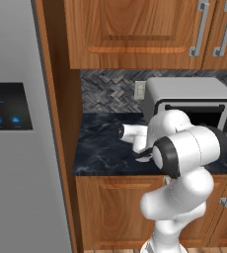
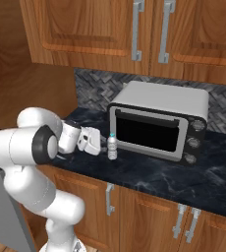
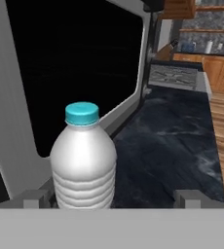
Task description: Take the bottled waters from the counter and place them in the freezer to freeze. Close the freezer door after placing the bottles.
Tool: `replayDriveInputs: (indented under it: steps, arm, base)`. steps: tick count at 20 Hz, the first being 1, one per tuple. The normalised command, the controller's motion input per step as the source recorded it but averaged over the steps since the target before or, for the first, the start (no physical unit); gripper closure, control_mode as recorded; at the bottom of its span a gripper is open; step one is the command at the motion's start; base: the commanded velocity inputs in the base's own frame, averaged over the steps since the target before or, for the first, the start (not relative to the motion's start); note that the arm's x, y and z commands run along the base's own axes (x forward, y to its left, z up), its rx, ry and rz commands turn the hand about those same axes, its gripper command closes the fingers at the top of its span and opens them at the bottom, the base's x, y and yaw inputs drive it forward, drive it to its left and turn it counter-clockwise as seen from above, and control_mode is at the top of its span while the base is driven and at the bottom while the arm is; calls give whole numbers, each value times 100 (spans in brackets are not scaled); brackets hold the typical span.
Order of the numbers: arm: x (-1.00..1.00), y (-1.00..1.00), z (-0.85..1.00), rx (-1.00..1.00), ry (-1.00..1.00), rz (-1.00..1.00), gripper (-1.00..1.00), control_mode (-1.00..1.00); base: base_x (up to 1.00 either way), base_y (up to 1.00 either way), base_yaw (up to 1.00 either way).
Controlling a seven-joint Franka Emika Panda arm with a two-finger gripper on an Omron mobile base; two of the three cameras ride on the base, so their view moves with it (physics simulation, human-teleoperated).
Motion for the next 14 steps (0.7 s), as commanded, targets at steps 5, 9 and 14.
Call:
replayDriveInputs:
  steps: [5, 9, 14]
  arm:
    - [4, -10, 0, 0, 1, 0, -100, -100]
    - [0, -8, 0, 0, 0, 0, -100, -100]
    - [0, -16, 0, 0, 0, 0, -100, -100]
  base:
    - [0, 0, 0]
    - [0, 0, 0]
    - [0, 0, 0]
